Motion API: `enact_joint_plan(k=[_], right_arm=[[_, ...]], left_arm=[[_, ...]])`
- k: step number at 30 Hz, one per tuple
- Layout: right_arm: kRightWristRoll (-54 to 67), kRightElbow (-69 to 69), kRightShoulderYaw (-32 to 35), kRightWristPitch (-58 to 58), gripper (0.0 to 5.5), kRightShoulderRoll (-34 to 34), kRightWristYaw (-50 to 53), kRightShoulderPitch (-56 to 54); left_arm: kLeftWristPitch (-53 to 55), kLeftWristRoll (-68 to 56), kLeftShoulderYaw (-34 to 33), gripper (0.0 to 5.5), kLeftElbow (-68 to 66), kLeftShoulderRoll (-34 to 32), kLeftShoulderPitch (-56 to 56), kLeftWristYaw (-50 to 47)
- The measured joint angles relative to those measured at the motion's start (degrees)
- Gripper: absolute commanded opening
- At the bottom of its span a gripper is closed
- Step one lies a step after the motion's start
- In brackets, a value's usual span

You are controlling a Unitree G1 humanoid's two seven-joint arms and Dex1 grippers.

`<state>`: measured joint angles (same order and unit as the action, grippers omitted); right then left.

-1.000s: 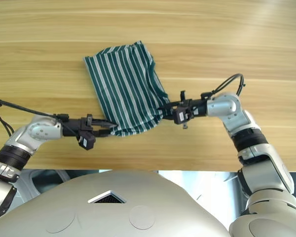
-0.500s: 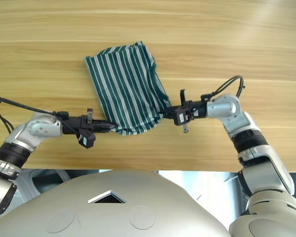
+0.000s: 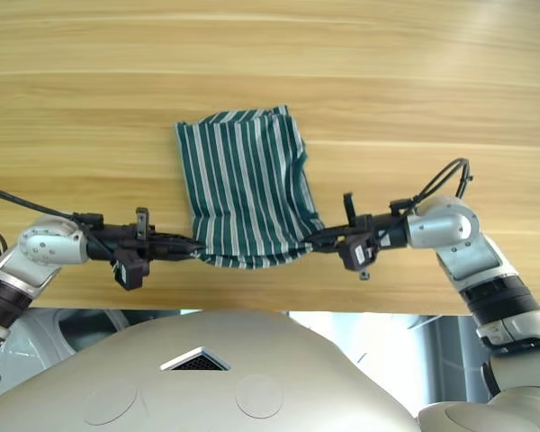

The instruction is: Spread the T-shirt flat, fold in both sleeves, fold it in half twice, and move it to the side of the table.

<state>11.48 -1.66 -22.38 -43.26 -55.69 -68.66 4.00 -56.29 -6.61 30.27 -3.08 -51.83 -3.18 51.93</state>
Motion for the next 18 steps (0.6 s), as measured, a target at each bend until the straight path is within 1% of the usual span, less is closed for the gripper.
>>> enact_joint_plan(k=[4, 8, 10, 12, 14, 18], right_arm=[[3.48, 7.53, 1.92, -1.45, 0.11, -3.86, -0.06, 6.44], [7.19, 13.34, 4.98, -3.57, 0.11, -8.33, -0.14, 12.13], [8.0, 15.26, 6.53, -4.21, 0.11, -9.21, -0.11, 13.78], [8.23, 15.84, 7.81, -4.13, 0.1, -9.49, 0.22, 14.05], [7.48, 14.6, 8.96, -2.01, 0.1, -7.87, 2.09, 11.9], [3.0, 12.98, 9.17, 2.09, 0.1, -4.12, 4.97, 8.21]], left_arm=[[-1.26, -2.15, -1.78, 0.12, 1.6, -2.25, -2.47, 0.21], [-6.23, -8.98, -1.16, 0.11, 8.94, -7.99, -8.85, 1.73], [-7.24, -11.66, -1.02, 0.11, 11.19, -10.03, -10.31, 2.31], [-7.26, -12.95, -1.16, 0.11, 11.96, -10.67, -10.81, 2.45], [-6.71, -13.09, -2.35, 0.11, 11.21, -10.4, -10.45, 2.27], [-2.78, -12.79, -4.86, 0.11, 6.9, -6.45, -7.78, 1.08]])
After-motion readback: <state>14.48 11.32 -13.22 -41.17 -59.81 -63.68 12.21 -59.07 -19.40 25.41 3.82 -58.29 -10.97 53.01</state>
